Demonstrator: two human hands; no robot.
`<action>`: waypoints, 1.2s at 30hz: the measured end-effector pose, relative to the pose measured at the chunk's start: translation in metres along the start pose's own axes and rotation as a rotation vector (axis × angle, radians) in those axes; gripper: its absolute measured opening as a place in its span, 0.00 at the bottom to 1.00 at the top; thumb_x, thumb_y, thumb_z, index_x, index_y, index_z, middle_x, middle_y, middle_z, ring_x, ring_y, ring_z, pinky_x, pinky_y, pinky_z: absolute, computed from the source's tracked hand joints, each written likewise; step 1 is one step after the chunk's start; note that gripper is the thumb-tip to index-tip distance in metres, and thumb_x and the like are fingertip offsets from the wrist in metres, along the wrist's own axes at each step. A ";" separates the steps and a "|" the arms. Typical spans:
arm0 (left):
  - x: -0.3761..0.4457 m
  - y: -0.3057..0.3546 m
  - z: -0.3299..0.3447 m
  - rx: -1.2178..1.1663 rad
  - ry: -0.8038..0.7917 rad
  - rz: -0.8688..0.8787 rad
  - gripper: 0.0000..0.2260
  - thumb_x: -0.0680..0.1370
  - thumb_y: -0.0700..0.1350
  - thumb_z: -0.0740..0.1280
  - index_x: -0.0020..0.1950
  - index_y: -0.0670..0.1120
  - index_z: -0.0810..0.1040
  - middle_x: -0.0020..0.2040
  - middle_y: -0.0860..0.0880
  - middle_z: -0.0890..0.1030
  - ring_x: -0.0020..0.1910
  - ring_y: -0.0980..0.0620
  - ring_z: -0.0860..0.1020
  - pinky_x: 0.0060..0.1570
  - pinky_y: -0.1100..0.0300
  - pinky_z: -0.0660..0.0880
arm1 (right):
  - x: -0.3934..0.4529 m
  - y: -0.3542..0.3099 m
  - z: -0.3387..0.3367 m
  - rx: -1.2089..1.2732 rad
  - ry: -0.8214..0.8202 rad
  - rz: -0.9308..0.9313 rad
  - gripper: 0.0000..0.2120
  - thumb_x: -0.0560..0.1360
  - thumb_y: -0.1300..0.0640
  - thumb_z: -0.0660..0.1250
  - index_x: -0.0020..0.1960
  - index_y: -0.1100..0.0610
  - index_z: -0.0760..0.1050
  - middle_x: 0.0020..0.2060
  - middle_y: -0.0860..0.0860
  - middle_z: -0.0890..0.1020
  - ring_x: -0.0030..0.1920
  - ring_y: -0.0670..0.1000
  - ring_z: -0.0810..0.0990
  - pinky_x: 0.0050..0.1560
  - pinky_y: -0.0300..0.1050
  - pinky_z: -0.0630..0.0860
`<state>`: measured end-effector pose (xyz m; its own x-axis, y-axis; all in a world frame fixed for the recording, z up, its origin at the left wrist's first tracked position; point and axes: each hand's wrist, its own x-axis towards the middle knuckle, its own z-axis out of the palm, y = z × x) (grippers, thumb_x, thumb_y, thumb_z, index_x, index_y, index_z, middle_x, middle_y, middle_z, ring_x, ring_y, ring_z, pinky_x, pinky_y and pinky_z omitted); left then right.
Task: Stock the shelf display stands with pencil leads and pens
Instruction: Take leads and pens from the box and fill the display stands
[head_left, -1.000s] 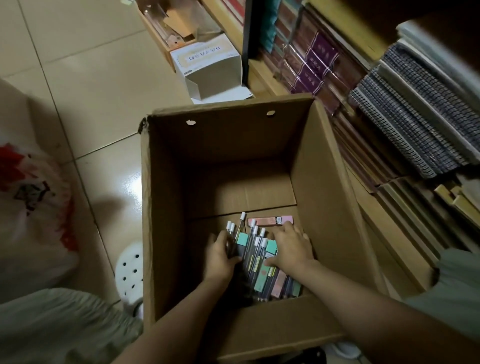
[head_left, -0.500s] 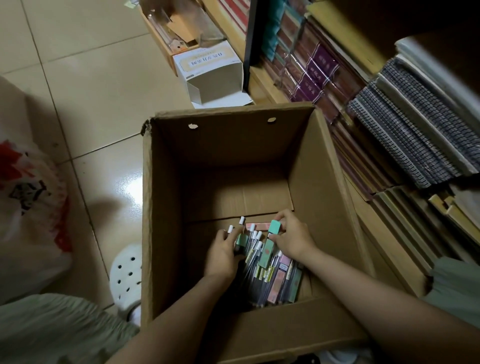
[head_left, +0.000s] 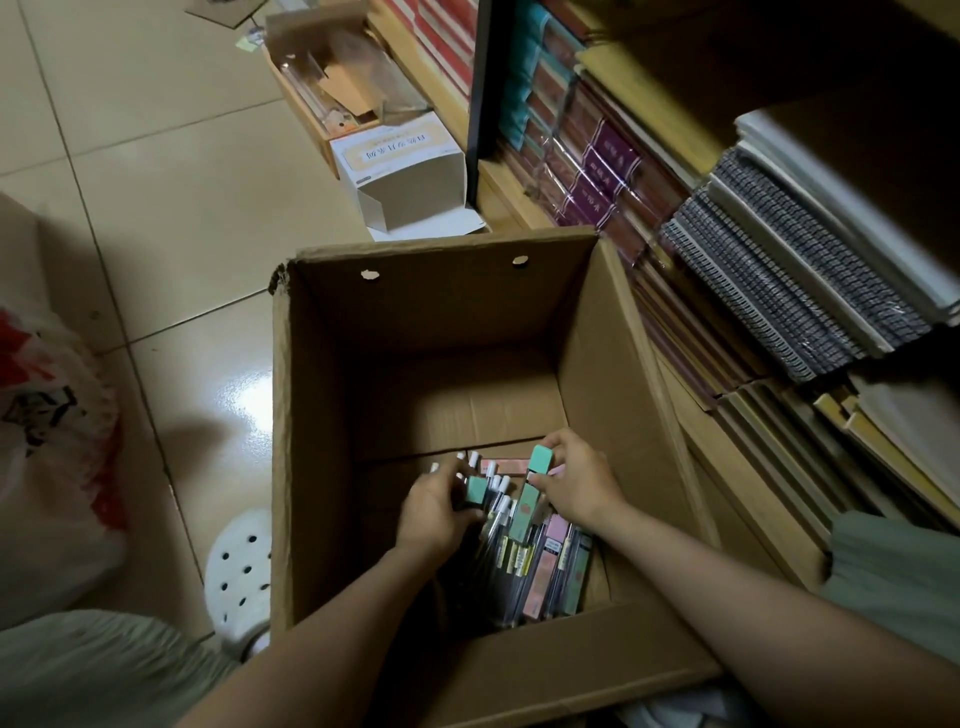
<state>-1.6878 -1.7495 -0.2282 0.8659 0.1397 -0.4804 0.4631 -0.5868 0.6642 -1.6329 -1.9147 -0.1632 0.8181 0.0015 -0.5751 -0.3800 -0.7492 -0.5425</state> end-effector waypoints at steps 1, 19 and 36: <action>-0.002 0.003 0.000 -0.067 0.023 -0.026 0.21 0.71 0.42 0.75 0.62 0.52 0.74 0.57 0.50 0.78 0.57 0.51 0.77 0.55 0.53 0.78 | -0.002 0.000 -0.002 -0.005 0.008 -0.005 0.13 0.75 0.59 0.71 0.53 0.49 0.70 0.51 0.53 0.79 0.42 0.48 0.80 0.29 0.34 0.71; -0.012 0.059 -0.027 -0.749 -0.110 -0.174 0.15 0.82 0.53 0.58 0.65 0.47 0.74 0.45 0.48 0.81 0.38 0.58 0.80 0.33 0.64 0.74 | -0.007 -0.047 -0.045 0.170 -0.174 -0.147 0.15 0.78 0.65 0.65 0.63 0.58 0.71 0.46 0.54 0.79 0.42 0.48 0.81 0.37 0.36 0.81; 0.006 0.042 -0.018 -1.057 0.019 -0.419 0.09 0.84 0.43 0.55 0.47 0.47 0.73 0.40 0.46 0.79 0.37 0.51 0.77 0.42 0.57 0.76 | 0.035 0.018 0.030 -0.694 -0.012 -0.257 0.23 0.78 0.55 0.66 0.72 0.53 0.66 0.67 0.52 0.71 0.67 0.54 0.68 0.66 0.51 0.67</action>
<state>-1.6600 -1.7585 -0.1930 0.6036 0.1841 -0.7757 0.6366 0.4744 0.6080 -1.6240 -1.9087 -0.2116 0.8383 0.2370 -0.4910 0.1861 -0.9709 -0.1510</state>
